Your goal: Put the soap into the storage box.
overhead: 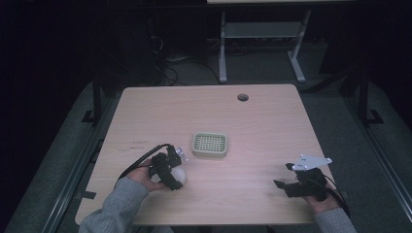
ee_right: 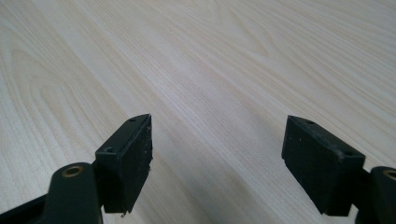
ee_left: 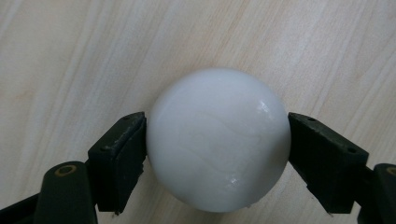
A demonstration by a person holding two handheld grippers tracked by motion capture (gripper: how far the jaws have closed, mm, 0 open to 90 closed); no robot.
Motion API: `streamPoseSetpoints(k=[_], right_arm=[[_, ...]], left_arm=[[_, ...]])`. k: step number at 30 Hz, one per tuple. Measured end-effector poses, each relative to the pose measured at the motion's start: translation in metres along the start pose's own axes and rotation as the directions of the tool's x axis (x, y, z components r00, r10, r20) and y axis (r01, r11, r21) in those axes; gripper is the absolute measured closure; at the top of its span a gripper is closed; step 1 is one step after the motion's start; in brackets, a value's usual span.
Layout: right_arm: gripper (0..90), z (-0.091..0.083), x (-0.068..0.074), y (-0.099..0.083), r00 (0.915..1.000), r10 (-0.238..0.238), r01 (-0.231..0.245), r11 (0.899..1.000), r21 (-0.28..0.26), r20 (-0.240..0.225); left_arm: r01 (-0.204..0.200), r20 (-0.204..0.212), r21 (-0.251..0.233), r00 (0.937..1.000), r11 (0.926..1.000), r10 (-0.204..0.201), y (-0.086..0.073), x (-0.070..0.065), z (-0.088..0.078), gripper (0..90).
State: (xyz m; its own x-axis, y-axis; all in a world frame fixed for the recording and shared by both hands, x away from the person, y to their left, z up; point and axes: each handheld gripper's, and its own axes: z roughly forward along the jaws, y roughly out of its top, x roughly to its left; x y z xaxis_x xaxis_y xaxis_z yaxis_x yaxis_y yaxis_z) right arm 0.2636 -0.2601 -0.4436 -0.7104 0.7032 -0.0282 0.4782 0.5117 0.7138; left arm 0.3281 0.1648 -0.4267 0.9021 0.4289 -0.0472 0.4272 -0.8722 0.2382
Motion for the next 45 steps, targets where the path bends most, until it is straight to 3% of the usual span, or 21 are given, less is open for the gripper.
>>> streamPoseSetpoints(k=[26,32,45], right_arm=[[24.0,-0.0007,0.0011,0.0012,0.9999,0.0,0.0,1.0,-0.008,-0.011],[24.3,-0.0023,0.0034,0.0031,0.9997,-0.023,0.023,1.0,-0.018,-0.001],[24.3,-0.0031,0.0018,0.0018,1.0,-0.005,0.005,1.0,-0.022,-0.002]], left_arm=[[0.002,0.018,0.051,0.9998,0.9987,-0.002,0.0047,0.0028,0.0069,21.5],[0.006,0.021,0.057,0.9998,0.9984,-0.007,0.0048,0.0031,0.0066,22.8],[0.02,0.012,0.063,0.9997,0.9978,-0.02,0.0042,0.0037,0.0058,23.4]])
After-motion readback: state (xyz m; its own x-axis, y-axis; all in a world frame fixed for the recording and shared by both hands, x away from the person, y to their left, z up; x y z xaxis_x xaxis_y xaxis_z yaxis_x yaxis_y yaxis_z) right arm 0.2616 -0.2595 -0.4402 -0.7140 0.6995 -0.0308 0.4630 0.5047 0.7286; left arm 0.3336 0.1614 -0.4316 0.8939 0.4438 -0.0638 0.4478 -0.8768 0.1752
